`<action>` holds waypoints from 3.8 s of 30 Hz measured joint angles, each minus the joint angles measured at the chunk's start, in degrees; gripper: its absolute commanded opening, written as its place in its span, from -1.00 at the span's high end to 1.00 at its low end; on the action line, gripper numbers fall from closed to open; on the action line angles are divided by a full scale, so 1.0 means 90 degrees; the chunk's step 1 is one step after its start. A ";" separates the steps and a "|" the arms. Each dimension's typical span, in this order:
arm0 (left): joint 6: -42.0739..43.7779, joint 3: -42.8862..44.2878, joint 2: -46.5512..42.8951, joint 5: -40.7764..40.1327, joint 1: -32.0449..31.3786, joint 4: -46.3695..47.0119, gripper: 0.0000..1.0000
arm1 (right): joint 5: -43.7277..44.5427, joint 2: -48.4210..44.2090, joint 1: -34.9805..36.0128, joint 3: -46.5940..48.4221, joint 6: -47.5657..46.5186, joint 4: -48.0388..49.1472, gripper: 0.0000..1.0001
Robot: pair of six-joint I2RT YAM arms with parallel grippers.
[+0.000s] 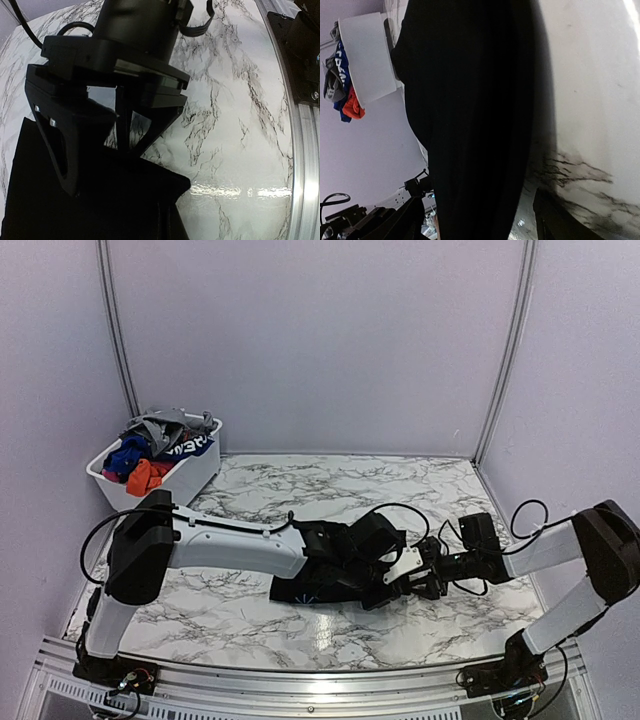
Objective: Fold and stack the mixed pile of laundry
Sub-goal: Pick up the square-folded T-shirt from the center of the board, then turn over the square-folded T-shirt at the center of the board.
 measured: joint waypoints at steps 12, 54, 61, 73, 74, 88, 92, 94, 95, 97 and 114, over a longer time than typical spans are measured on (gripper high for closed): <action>0.0007 -0.0301 -0.0386 0.0029 0.0000 0.0078 1.00 | -0.0525 0.1401 0.0112 0.0597 0.0430 0.1175 -0.13; -0.1795 -0.2591 -0.2635 -0.1248 0.1020 -0.0279 -0.98 | 0.4721 0.1027 -0.1426 0.5661 -0.5547 -0.7657 1.00; -0.1931 -0.2885 -0.3014 -0.1416 0.1248 -0.0561 -0.98 | 0.7089 0.1217 -0.1644 0.6693 -0.6057 -0.8408 1.00; -0.2033 -0.3594 -0.3519 -0.1664 0.1557 -0.0869 -0.98 | 0.8869 0.2871 -0.0622 0.9547 -0.6550 -0.8993 1.00; -0.2042 -0.3628 -0.3531 -0.1683 0.1579 -0.0869 -0.98 | 0.8847 0.3096 -0.0323 0.9649 -0.6504 -0.9022 1.00; -0.2453 -0.4500 -0.4398 -0.1729 0.1984 -0.0816 -0.98 | 0.6771 0.6358 0.3007 1.1147 -0.5362 -0.9437 1.00; -0.2599 -0.4993 -0.4891 -0.1613 0.1989 -0.0763 -0.98 | 0.5491 0.6353 0.3072 1.1268 -0.5027 -0.8986 0.91; -0.2681 -0.5224 -0.5183 -0.1547 0.1989 -0.0736 -0.98 | 0.4826 0.6312 0.3053 1.1225 -0.4869 -0.8672 0.57; -0.2722 -0.5311 -0.5319 -0.1520 0.1991 -0.0707 -0.98 | 0.4352 0.6285 0.3021 1.1162 -0.4796 -0.8398 0.25; -0.2786 -0.5406 -0.5520 -0.1503 0.1994 -0.0665 -0.98 | 0.3548 0.6246 0.2987 1.1064 -0.4622 -0.7953 -0.05; -0.3534 -0.3779 -0.3927 -0.0770 0.2028 -0.0352 -0.98 | 0.1226 0.3842 0.0716 0.7936 -0.4478 -0.4702 0.25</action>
